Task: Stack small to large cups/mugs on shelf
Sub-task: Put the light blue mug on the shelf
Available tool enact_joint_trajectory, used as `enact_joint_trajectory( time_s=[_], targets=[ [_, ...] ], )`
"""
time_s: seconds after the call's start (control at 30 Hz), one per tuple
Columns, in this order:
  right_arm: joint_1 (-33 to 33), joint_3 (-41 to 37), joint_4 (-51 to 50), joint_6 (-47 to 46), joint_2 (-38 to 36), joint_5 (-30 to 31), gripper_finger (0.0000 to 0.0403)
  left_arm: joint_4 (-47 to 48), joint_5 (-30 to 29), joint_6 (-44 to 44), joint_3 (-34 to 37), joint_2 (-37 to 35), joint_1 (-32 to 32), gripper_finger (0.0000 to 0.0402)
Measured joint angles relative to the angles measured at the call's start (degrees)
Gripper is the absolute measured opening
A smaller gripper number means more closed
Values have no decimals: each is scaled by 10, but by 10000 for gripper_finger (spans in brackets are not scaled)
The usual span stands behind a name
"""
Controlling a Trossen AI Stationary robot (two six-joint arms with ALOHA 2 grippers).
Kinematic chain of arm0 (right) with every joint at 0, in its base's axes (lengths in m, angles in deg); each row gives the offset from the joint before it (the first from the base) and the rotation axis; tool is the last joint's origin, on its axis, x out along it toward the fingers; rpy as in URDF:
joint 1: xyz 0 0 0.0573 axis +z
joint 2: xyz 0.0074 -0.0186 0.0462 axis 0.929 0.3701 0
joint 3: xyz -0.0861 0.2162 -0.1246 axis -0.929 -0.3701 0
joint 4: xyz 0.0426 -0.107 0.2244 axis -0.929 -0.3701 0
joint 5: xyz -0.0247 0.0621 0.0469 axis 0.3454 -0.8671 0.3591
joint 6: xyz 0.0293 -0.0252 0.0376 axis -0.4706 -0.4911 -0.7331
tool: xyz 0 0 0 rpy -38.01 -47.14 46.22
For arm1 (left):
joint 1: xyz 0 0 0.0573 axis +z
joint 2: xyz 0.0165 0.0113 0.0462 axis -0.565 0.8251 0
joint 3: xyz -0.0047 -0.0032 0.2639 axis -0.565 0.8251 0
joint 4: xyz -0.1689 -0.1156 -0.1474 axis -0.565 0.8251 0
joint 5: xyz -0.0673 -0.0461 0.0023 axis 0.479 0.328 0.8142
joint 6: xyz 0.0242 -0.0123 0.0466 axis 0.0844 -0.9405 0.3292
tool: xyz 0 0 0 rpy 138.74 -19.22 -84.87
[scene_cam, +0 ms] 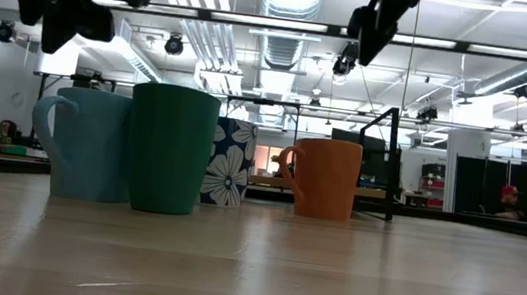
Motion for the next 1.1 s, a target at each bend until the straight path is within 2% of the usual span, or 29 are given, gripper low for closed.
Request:
enact_joint_trajectory(
  time_s=[0.37,0.67,0.87,1.1],
  targets=[
    [0,0,-22,14,-6,2,308,3,-2,-31,0,7,-1,201],
    [-16,-9,44,136,22,2,296,12,-17,-40,-10,1,-1,201],
    [-47,-10,25,176,72,0,290,68,-47,-39,-37,-7,-1,201],
    [-56,-11,32,195,96,-3,288,94,-104,-12,-79,-13,-1,201]
  ],
)
